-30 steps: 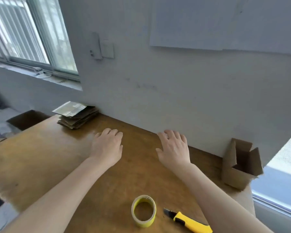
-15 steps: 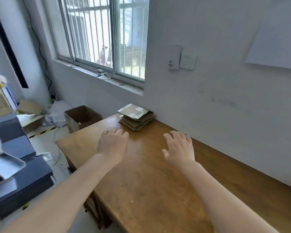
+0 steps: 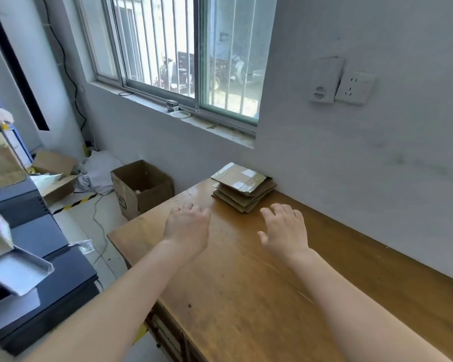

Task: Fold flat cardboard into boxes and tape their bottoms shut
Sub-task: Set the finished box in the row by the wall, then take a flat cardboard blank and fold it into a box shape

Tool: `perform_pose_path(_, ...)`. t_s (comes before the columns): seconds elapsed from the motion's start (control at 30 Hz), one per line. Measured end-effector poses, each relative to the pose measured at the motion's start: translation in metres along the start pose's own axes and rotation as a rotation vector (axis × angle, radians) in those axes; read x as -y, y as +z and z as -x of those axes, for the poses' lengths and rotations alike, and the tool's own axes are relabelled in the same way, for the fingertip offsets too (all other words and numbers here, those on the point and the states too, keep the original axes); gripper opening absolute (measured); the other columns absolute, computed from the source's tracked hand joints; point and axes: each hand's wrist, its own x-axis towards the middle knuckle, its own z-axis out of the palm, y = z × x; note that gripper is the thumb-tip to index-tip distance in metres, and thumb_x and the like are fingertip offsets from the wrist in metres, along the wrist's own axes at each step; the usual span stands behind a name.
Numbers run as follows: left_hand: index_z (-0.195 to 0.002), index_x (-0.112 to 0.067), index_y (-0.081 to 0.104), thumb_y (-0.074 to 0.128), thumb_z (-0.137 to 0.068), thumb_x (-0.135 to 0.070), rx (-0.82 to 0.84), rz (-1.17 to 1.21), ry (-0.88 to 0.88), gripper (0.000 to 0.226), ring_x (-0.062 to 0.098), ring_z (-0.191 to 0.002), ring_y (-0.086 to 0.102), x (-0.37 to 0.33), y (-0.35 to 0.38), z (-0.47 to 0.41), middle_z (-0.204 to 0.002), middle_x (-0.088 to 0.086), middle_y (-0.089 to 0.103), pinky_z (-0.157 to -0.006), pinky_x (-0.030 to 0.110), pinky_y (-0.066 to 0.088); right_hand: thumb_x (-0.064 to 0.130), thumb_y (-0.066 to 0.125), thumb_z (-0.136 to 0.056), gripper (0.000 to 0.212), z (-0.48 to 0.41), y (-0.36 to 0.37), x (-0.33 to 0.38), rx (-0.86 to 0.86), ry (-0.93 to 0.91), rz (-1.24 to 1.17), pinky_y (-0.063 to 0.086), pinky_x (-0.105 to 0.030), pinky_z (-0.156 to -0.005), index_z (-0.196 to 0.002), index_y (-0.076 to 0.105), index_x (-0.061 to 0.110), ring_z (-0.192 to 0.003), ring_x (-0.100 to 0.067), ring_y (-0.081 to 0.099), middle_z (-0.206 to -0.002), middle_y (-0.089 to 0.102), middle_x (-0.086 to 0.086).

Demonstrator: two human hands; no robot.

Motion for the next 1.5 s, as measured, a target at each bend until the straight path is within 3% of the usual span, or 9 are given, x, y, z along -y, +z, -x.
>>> perform_pose_path(0.13, -0.124, -0.022, 0.048, 0.047, -0.093, -0.025, 0.016, -0.013, 0.015, 0.031, 0.023, -0.133, 0.037, 0.017, 0.024, -0.051, -0.127, -0.002, 0.055, -0.094, 0.033, 0.036, 0.044, 0.060, -0.087, 0.047, -0.049, 0.025, 0.003, 0.028, 0.022, -0.001, 0.036, -0.038, -0.098, -0.128, 0.052, 0.022, -0.122, -0.024, 0.047, -0.129, 0.054, -0.004)
perform_pose_path(0.3, -0.118, -0.024, 0.050, 0.046, -0.094, -0.025, 0.042, 0.021, 0.058, 0.025, 0.021, -0.119, 0.047, 0.032, 0.055, -0.114, -0.119, -0.002, 0.058, -0.086, 0.031, 0.037, 0.044, 0.057, -0.088, 0.046, -0.103, 0.052, 0.001, 0.091, 0.054, 0.017, 0.037, -0.037, -0.097, -0.128, 0.051, 0.022, -0.119, -0.024, 0.047, -0.127, 0.053, -0.004)
perform_pose_path(0.53, -0.110, -0.022, 0.056, 0.045, -0.093, -0.029, 0.106, 0.114, 0.092, 0.021, 0.021, -0.114, 0.050, 0.042, 0.101, -0.192, -0.114, -0.001, 0.060, -0.084, 0.032, 0.039, 0.045, 0.056, -0.089, 0.046, -0.161, 0.089, -0.001, 0.184, 0.119, 0.013, 0.036, -0.037, -0.097, -0.129, 0.049, 0.022, -0.119, -0.024, 0.046, -0.127, 0.052, -0.004)
perform_pose_path(0.67, -0.112, -0.021, 0.056, 0.047, -0.092, -0.033, 0.141, 0.163, 0.125, 0.024, 0.021, -0.110, 0.051, 0.047, 0.127, -0.236, -0.112, -0.001, 0.059, -0.079, 0.031, 0.040, 0.049, 0.054, -0.091, 0.047, -0.192, 0.112, -0.002, 0.237, 0.201, -0.002, 0.037, -0.036, -0.097, -0.129, 0.049, 0.022, -0.118, -0.024, 0.045, -0.127, 0.052, -0.004)
perform_pose_path(0.87, -0.122, -0.019, 0.048, 0.049, -0.093, -0.037, 0.164, 0.253, 0.141, 0.035, 0.023, -0.113, 0.050, 0.048, 0.167, -0.300, -0.121, 0.002, 0.054, -0.085, 0.034, 0.046, 0.053, 0.047, -0.093, 0.050, -0.230, 0.149, -0.007, 0.269, 0.305, -0.050, 0.039, -0.036, -0.097, -0.131, 0.049, 0.021, -0.120, -0.024, 0.046, -0.130, 0.051, -0.005)
perform_pose_path(1.0, -0.134, -0.014, 0.038, 0.045, -0.096, -0.041, 0.240, 0.359, 0.049, 0.047, 0.025, -0.120, 0.044, 0.044, 0.190, -0.333, -0.133, 0.006, 0.046, -0.093, 0.038, 0.043, 0.059, 0.039, -0.095, 0.056, -0.250, 0.169, -0.008, 0.300, 0.417, -0.164, 0.041, -0.037, -0.096, -0.134, 0.046, 0.021, -0.119, -0.026, 0.048, -0.133, 0.051, -0.006)
perform_pose_path(1.17, -0.121, -0.006, 0.048, 0.042, -0.099, -0.039, 0.407, 0.589, -0.139, 0.040, 0.031, -0.108, 0.052, 0.040, 0.214, -0.362, -0.118, 0.015, 0.055, -0.086, 0.040, 0.042, 0.056, 0.046, -0.094, 0.063, -0.265, 0.189, -0.003, 0.347, 0.606, -0.363, 0.047, -0.030, -0.075, -0.145, 0.032, 0.022, -0.105, -0.024, 0.059, -0.126, 0.053, -0.007)
perform_pose_path(1.33, -0.109, -0.002, 0.056, 0.048, -0.097, -0.041, 0.448, 0.760, -0.316, 0.042, 0.025, -0.086, 0.051, 0.040, 0.231, -0.373, -0.113, 0.016, 0.055, -0.069, 0.035, 0.041, 0.039, 0.064, -0.090, 0.073, -0.266, 0.202, -0.001, 0.293, 0.846, -0.667, 0.042, -0.031, -0.093, -0.150, 0.025, 0.025, -0.121, -0.025, 0.051, -0.139, 0.045, -0.008)
perform_pose_path(1.5, -0.111, -0.009, 0.053, 0.051, -0.097, -0.033, 0.436, 1.008, -0.426, 0.028, 0.021, -0.087, 0.054, 0.034, 0.230, -0.369, -0.107, 0.006, 0.059, -0.064, 0.033, 0.043, 0.026, 0.073, -0.084, 0.080, -0.260, 0.196, -0.001, 0.162, 0.931, -0.781, 0.038, -0.032, -0.100, -0.149, 0.026, 0.026, -0.123, -0.024, 0.048, -0.137, 0.043, -0.008)
